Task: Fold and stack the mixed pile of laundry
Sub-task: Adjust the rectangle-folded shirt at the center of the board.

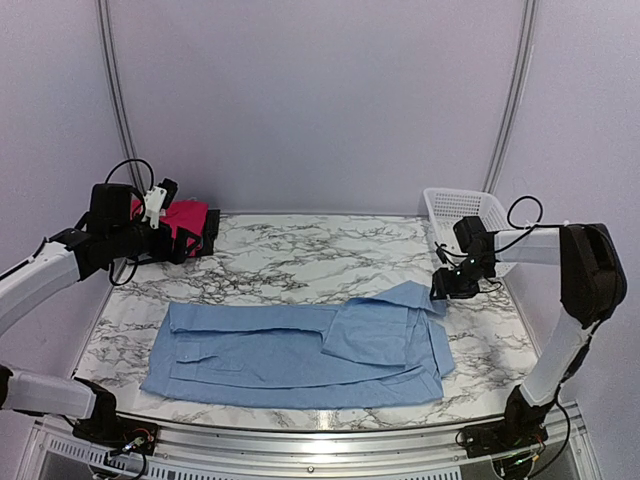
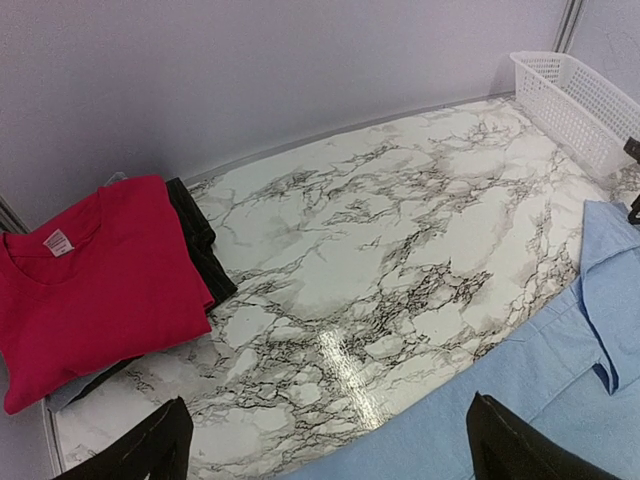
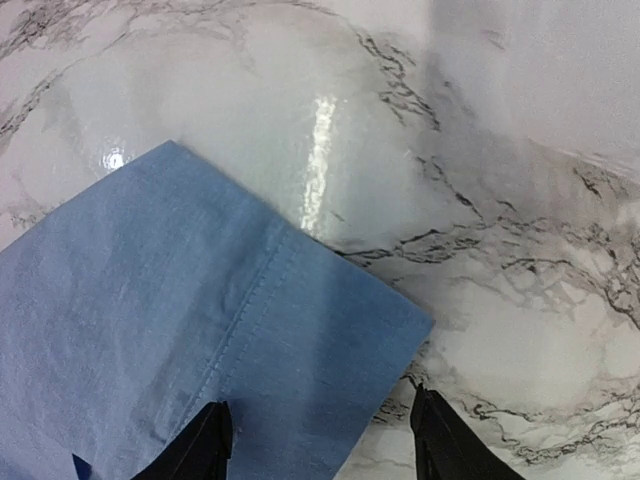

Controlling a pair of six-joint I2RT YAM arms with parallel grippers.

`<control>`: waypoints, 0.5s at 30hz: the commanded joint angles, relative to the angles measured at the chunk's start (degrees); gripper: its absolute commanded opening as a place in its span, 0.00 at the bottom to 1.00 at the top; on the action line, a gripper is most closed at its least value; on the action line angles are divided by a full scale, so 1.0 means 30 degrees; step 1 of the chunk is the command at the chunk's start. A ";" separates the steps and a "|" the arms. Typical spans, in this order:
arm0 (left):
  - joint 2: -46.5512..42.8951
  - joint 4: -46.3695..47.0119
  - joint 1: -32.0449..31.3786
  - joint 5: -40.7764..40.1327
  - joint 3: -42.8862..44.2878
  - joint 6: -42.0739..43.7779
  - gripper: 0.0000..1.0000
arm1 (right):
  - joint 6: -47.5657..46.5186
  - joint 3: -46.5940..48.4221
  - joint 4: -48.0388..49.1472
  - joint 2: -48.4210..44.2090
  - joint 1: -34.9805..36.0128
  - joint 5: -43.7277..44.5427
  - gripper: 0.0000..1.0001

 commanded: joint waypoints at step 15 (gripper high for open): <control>0.0151 -0.0635 -0.0015 -0.2062 0.0851 -0.0544 0.99 | -0.0387 -0.0014 -0.1627 0.1306 0.1632 0.1228 0.00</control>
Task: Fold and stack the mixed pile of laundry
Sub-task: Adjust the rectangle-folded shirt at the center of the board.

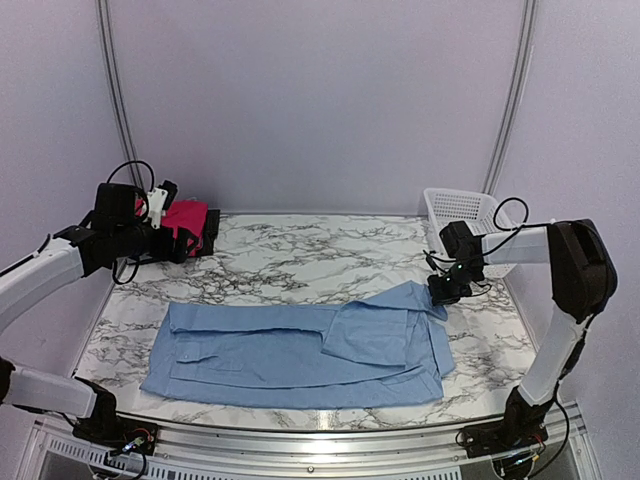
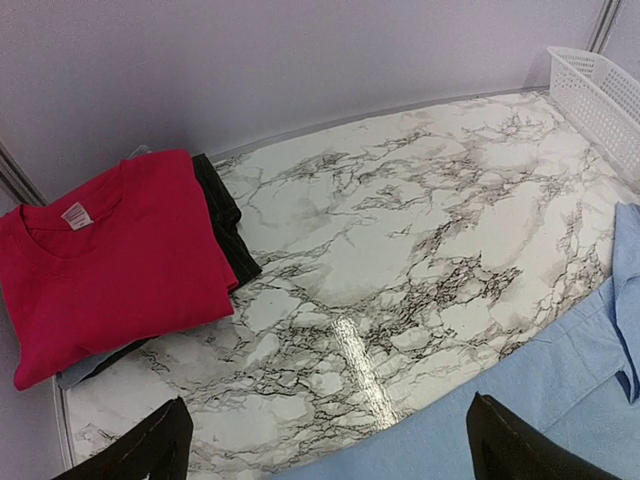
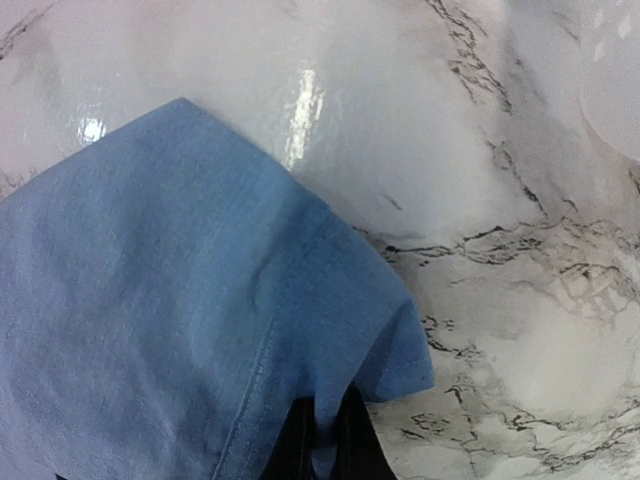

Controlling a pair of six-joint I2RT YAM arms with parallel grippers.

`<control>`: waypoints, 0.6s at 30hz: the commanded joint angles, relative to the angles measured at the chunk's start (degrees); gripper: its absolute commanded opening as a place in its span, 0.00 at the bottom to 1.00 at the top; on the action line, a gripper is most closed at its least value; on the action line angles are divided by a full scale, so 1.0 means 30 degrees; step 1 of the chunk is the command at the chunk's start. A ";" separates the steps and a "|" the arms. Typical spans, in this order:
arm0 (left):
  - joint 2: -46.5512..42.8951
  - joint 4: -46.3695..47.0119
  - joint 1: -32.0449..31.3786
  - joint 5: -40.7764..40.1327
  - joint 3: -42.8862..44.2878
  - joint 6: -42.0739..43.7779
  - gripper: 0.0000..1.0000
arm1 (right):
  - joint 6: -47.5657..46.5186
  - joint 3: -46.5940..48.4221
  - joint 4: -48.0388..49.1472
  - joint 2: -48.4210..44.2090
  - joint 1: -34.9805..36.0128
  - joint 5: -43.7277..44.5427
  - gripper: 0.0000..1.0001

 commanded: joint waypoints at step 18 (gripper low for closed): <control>-0.2622 0.2081 -0.1995 0.2981 0.0159 -0.0682 0.99 | 0.7238 0.3785 -0.2409 -0.5483 0.2257 -1.1753 0.00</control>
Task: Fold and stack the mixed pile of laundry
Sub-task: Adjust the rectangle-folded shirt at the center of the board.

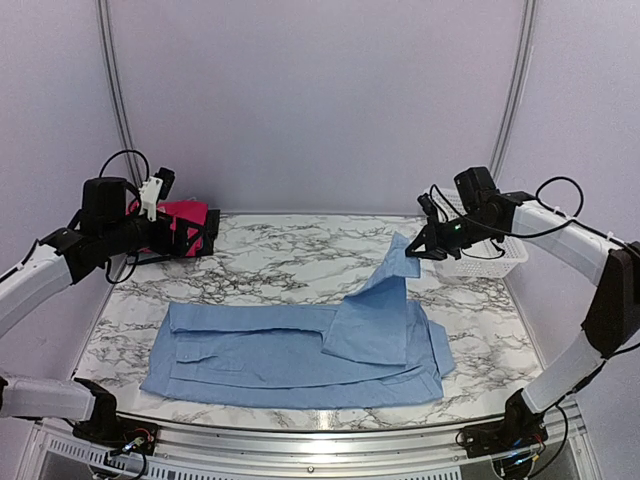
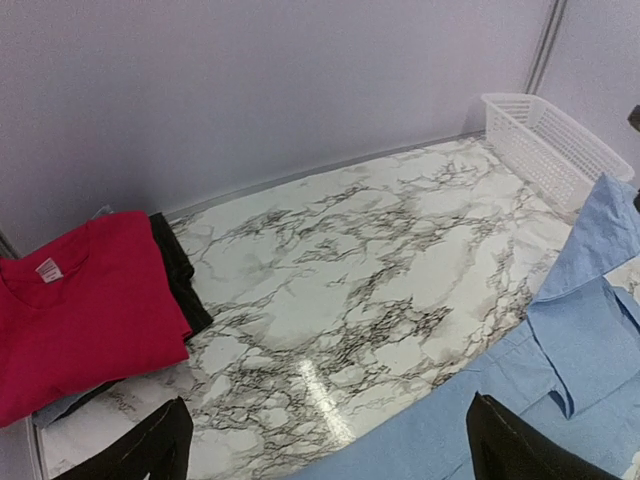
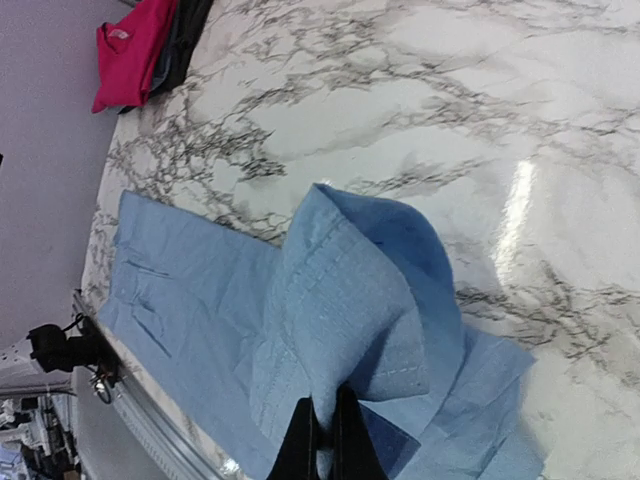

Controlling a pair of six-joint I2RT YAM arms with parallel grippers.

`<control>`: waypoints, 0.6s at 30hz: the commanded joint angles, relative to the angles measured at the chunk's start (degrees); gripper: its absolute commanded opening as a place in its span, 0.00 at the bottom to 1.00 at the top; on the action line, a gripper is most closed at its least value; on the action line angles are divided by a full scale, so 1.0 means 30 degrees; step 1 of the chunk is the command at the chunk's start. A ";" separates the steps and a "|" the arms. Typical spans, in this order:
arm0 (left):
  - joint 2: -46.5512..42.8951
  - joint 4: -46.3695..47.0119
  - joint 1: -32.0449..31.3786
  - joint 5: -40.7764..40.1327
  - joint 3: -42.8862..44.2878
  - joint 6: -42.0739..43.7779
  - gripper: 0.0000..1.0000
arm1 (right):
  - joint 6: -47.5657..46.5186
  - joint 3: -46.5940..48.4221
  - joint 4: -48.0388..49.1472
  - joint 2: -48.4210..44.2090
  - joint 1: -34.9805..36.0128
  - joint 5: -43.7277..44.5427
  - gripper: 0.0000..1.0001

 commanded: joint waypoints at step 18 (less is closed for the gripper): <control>0.5050 0.3250 -1.4154 -0.5308 0.3088 0.5128 0.99 | 0.8916 0.1389 0.4737 0.0907 0.7044 -0.1403 0.00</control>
